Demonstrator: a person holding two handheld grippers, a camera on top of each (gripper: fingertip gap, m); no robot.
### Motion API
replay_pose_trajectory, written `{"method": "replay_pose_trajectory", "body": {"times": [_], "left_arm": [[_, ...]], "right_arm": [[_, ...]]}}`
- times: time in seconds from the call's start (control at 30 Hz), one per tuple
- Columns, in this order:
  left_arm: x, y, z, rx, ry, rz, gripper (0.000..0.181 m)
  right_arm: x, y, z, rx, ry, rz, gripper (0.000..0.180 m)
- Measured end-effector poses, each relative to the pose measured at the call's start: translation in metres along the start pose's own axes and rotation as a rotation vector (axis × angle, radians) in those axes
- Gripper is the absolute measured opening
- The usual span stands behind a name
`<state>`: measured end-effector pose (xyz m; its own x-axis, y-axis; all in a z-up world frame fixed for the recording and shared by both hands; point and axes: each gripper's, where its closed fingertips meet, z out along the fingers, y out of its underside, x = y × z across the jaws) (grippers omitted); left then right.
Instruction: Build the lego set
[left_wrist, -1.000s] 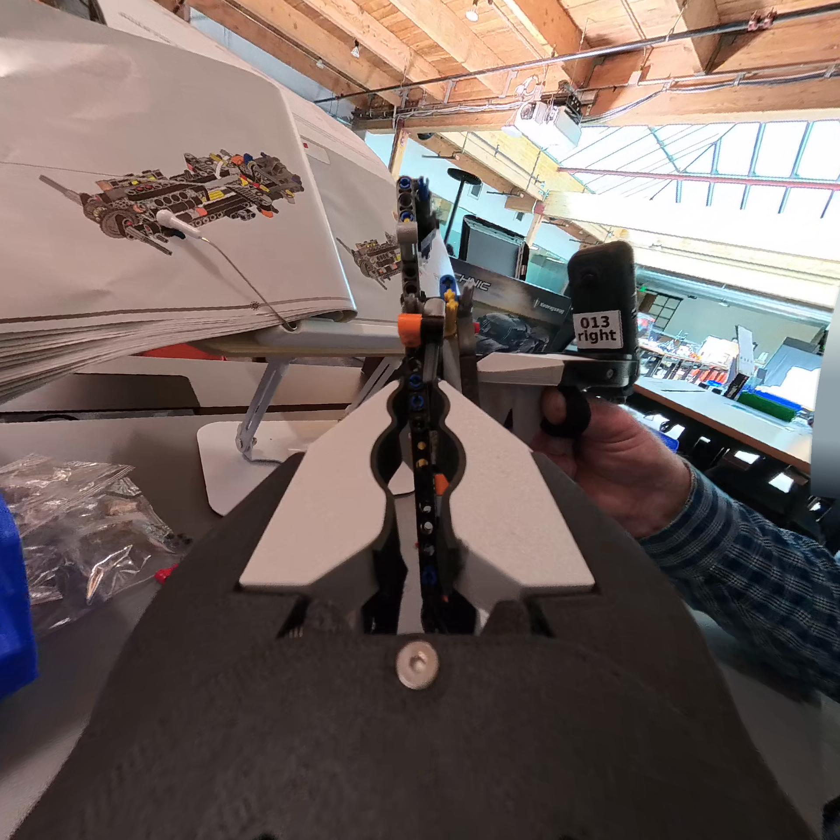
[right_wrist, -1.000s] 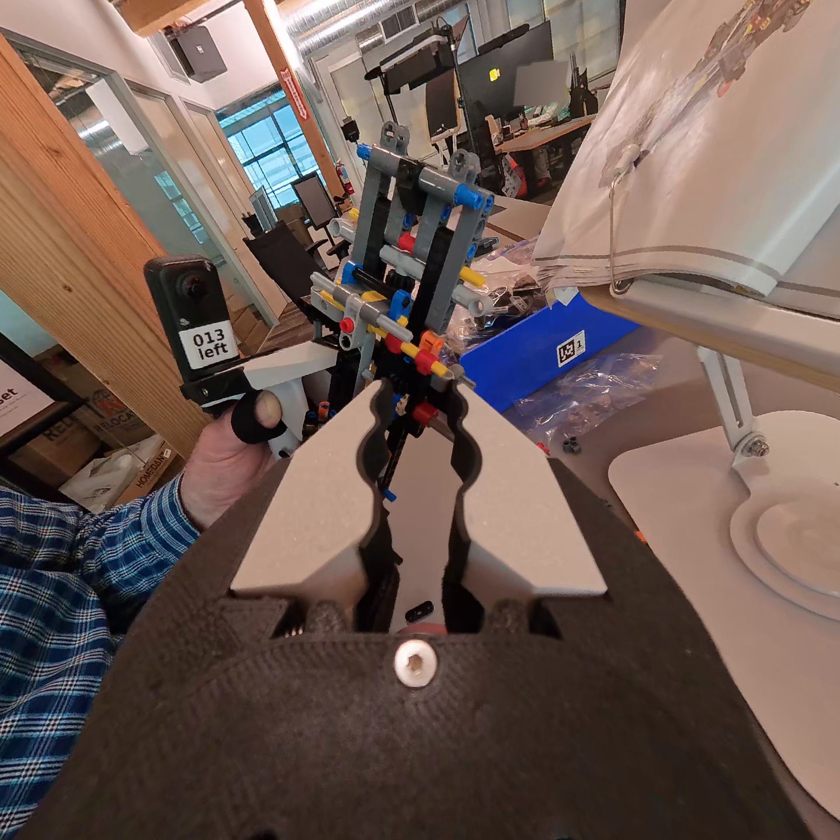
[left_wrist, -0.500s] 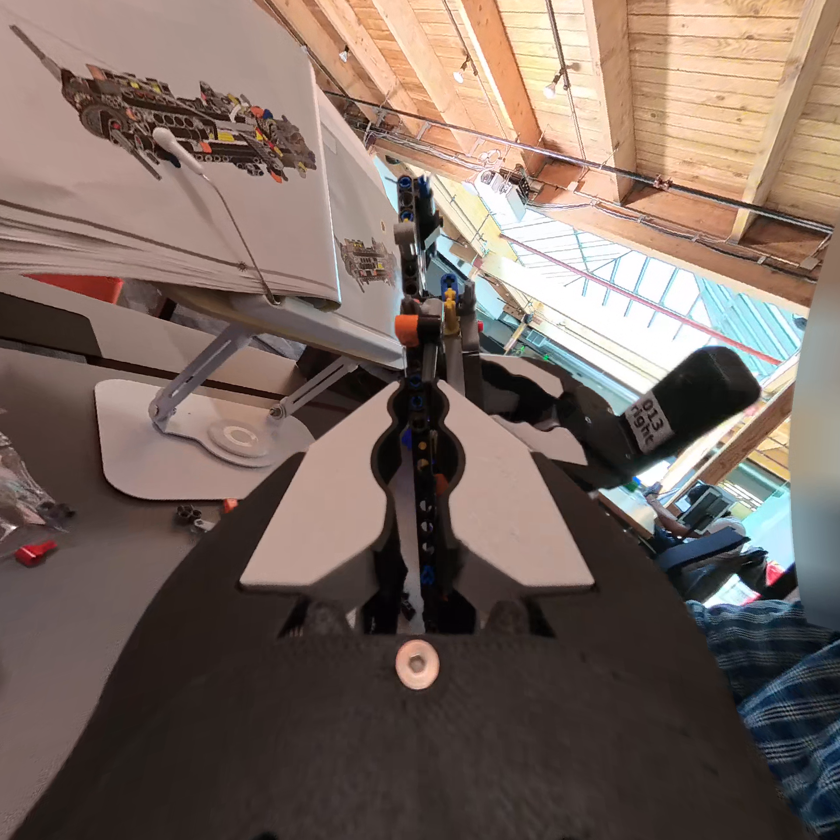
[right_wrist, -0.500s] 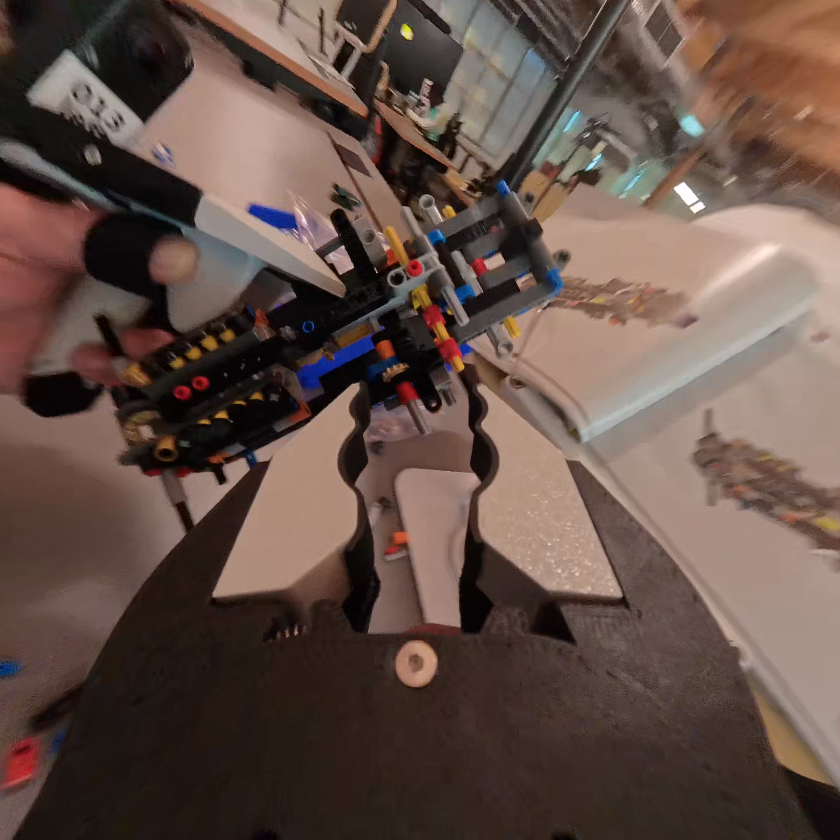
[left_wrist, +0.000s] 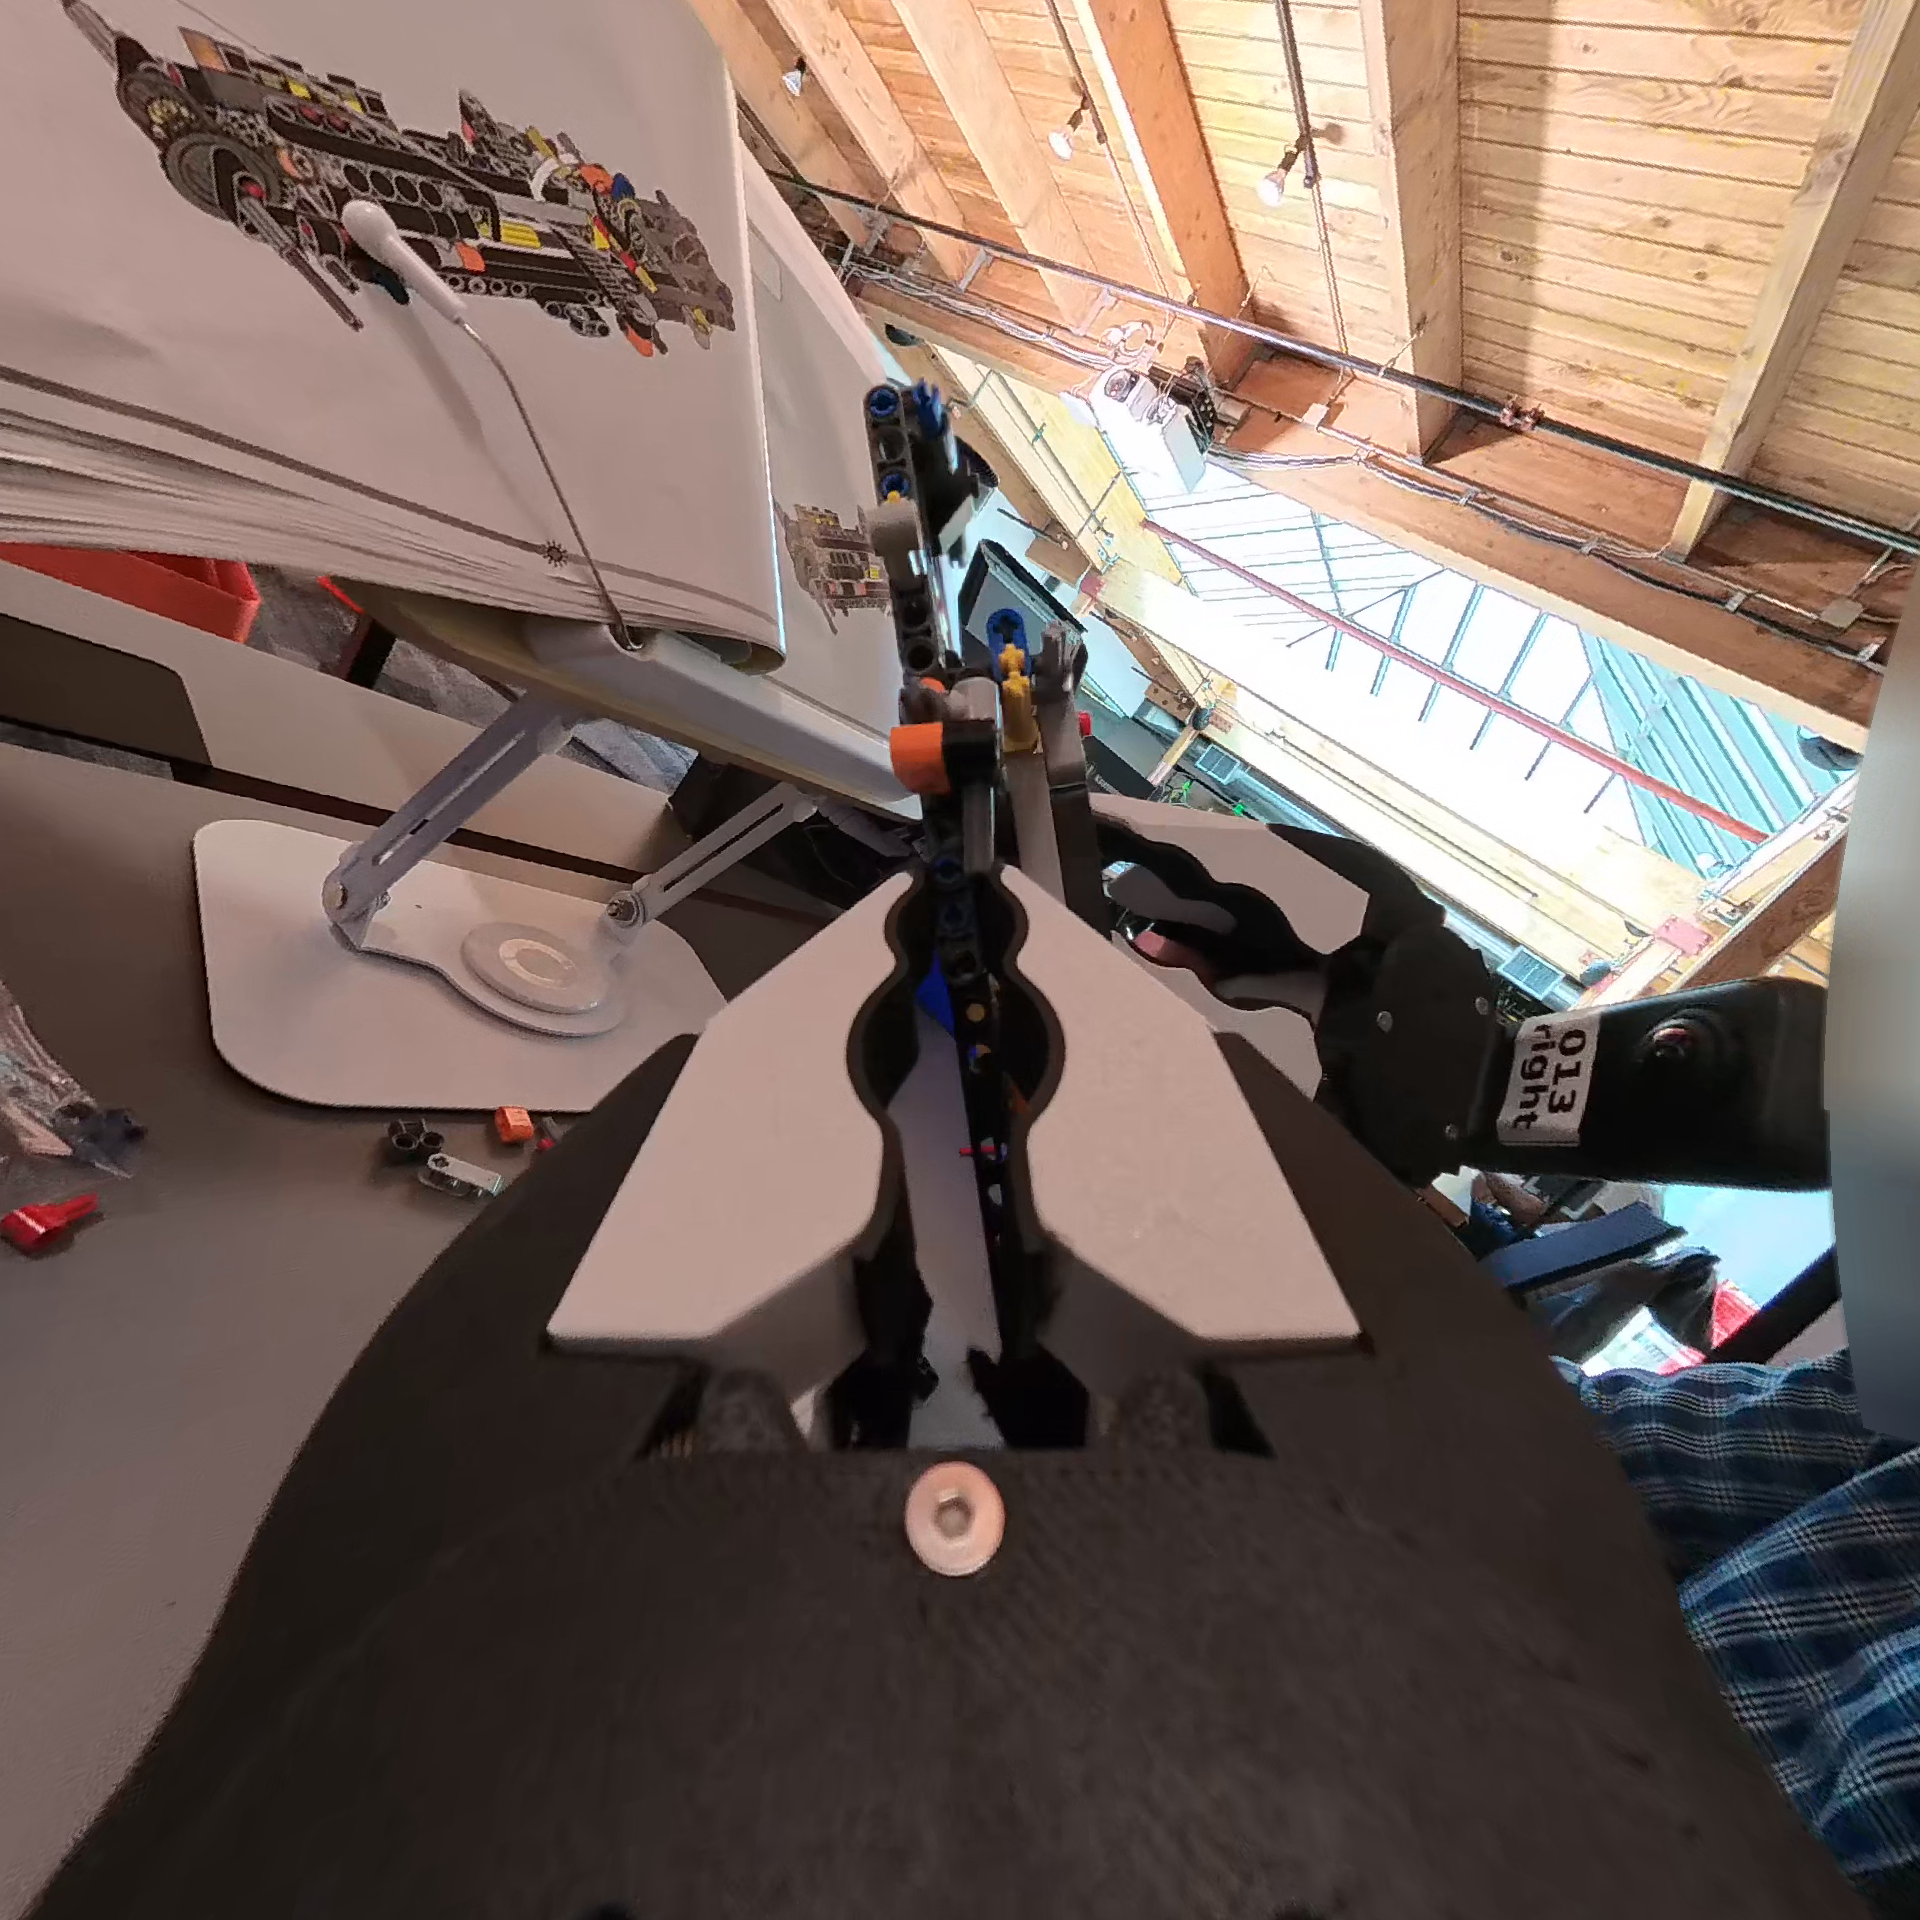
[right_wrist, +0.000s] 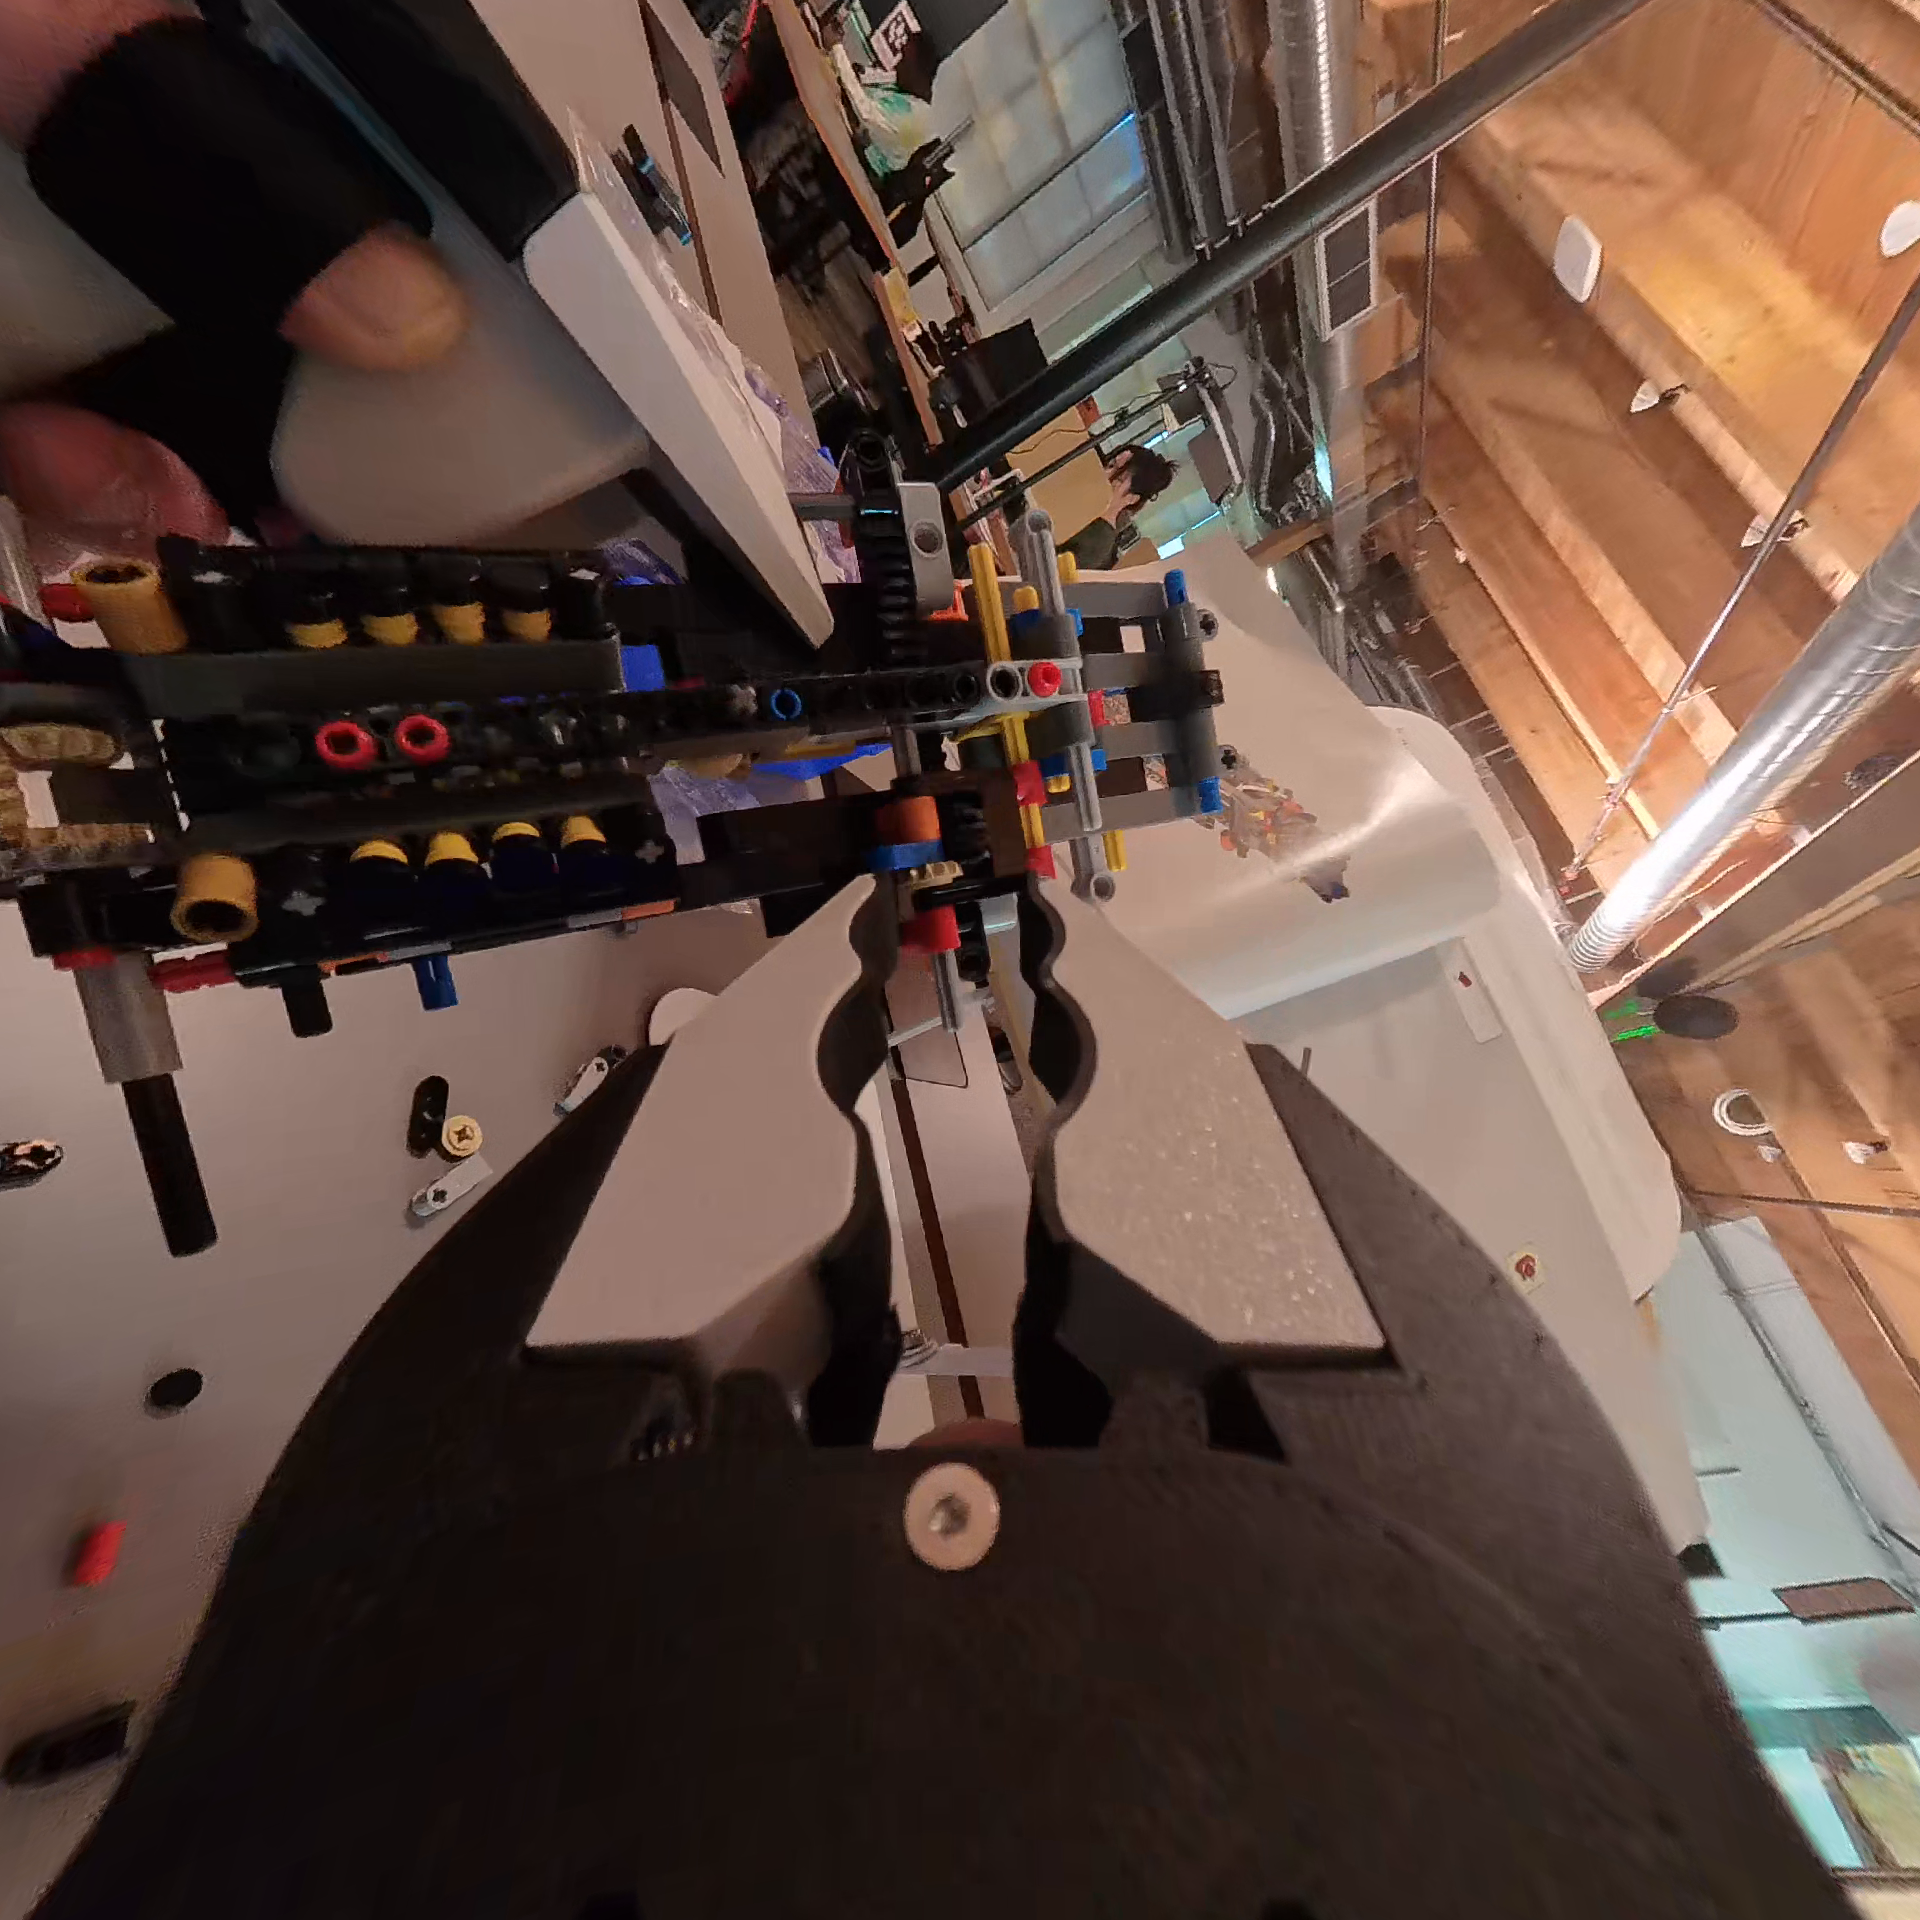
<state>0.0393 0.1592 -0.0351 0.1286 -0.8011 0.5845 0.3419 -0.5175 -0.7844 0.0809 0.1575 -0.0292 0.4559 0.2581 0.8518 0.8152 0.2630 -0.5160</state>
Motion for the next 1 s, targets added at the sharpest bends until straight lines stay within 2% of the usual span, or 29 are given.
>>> {"method": "replay_pose_trajectory", "body": {"times": [0.17, 0.37, 0.53, 0.77, 0.93, 1.0], "left_arm": [[-0.001, 0.001, 0.0, -0.007, -0.006, 0.013, 0.007], [0.0, 0.002, 0.001, -0.011, 0.009, 0.051, 0.008], [0.0, 0.001, 0.001, -0.011, 0.008, 0.045, 0.008], [0.0, -0.002, 0.0, 0.002, 0.025, -0.018, 0.007], [-0.001, -0.002, -0.001, 0.007, 0.045, -0.078, 0.006], [0.0, -0.005, -0.002, 0.027, 0.067, -0.11, 0.007]], "right_arm": [[0.0, 0.001, 0.001, 0.012, -0.047, 0.067, 0.019], [0.001, 0.0, 0.0, 0.049, -0.182, 0.265, 0.014], [0.0, 0.001, 0.001, 0.051, -0.218, 0.284, 0.015], [0.001, -0.003, -0.001, 0.03, 0.024, -0.113, 0.015], [0.0, -0.005, -0.003, 0.057, 0.006, -0.086, 0.016], [0.002, -0.009, -0.008, 0.093, -0.019, -0.04, 0.022]]}}
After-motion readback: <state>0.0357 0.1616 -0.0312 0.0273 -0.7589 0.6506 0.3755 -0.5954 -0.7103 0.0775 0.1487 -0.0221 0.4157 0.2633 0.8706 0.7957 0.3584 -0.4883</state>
